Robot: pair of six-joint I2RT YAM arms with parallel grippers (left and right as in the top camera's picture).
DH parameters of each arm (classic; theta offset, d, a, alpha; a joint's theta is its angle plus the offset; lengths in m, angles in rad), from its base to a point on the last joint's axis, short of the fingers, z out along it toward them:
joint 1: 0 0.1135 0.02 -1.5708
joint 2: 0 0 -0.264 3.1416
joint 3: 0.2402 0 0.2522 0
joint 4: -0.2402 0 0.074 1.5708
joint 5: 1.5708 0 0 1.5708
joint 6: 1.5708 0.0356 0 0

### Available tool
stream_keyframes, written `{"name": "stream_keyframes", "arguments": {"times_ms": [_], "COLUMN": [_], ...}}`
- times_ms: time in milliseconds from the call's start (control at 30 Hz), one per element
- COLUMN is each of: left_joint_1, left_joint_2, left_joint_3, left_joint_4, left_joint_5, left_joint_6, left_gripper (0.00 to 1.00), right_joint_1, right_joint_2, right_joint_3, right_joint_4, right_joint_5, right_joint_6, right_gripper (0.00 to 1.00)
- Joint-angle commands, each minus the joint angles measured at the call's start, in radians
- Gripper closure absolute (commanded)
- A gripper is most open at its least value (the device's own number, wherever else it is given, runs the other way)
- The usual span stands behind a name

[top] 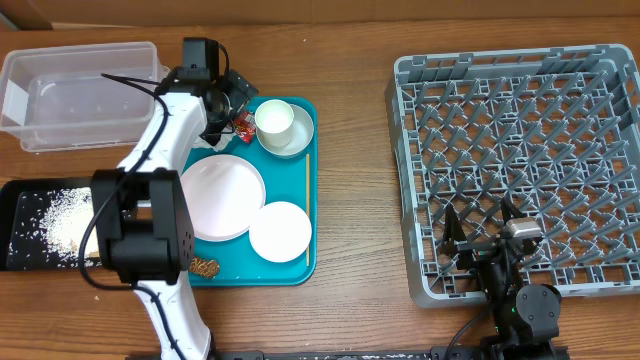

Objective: Sort waste into correct bins and load items into the dishwasher
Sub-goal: 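Grasp the white tissue and red wrapper together with the left gripper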

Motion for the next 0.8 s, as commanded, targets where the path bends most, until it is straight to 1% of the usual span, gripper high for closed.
{"name": "stream_keyframes", "arguments": {"times_ms": [0, 100, 133, 167, 200, 267, 300, 367, 433, 467, 500, 600, 733, 767], "left_joint_1": [-0.005, -0.005, -0.005, -0.004, -0.004, -0.003, -0.003, -0.003, -0.003, -0.003, -0.003, -0.003, -0.003, -0.003], "left_joint_2": [0.055, 0.079, 0.081, 0.081, 0.081, 0.079, 0.079, 0.079, 0.079, 0.079, 0.079, 0.079, 0.079, 0.078], "left_joint_3": [0.013, 0.013, 0.013, 0.013, 0.014, 0.016, 0.018, 0.025, 0.034, 0.041, 0.049, 0.084, 0.153, 0.188], "left_joint_4": [0.005, 0.005, 0.005, 0.005, 0.005, 0.008, 0.008, 0.007, -0.002, -0.008, -0.016, -0.057, -0.156, -0.21], "left_joint_5": [0.043, 0.039, 0.034, 0.031, 0.032, 0.035, 0.041, 0.062, 0.087, 0.1, 0.116, 0.134, 0.132, 0.132], "left_joint_6": [-0.034, -0.033, -0.033, -0.033, -0.033, -0.033, -0.033, -0.033, -0.032, -0.032, -0.032, -0.032, -0.021, -0.021], "left_gripper": [0.0, 0.0, 0.02, 0.07, 0.13, 0.3, 0.44, 0.59, 0.79, 0.91, 0.96, 0.96, 0.96, 0.96], "right_joint_1": [-0.001, -0.001, -0.001, -0.001, -0.001, -0.001, -0.001, -0.001, -0.001, -0.001, -0.001, -0.001, -0.001, -0.001], "right_joint_2": [-0.01, -0.01, -0.01, -0.01, -0.01, -0.01, -0.01, -0.01, -0.01, -0.01, -0.01, -0.01, -0.01, -0.01], "right_joint_3": [-0.011, -0.011, -0.011, -0.011, -0.011, -0.011, -0.011, -0.011, -0.011, -0.011, -0.011, -0.011, -0.011, -0.011], "right_joint_4": [0.008, 0.008, 0.008, 0.008, 0.008, 0.008, 0.008, 0.008, 0.008, 0.008, 0.008, 0.008, 0.008, 0.008], "right_joint_5": [0.007, 0.007, 0.007, 0.007, 0.007, 0.007, 0.007, 0.007, 0.007, 0.007, 0.007, 0.007, 0.007, 0.007], "right_joint_6": [-0.005, -0.005, -0.005, -0.005, -0.005, -0.005, -0.005, -0.005, -0.005, -0.005, -0.005, -0.005, -0.005, -0.005], "right_gripper": [0.0, 0.0, 0.0, 0.0, 0.0, 0.0, 0.0, 0.0, 0.0, 0.0, 0.0, 0.0, 0.0, 0.0]}}
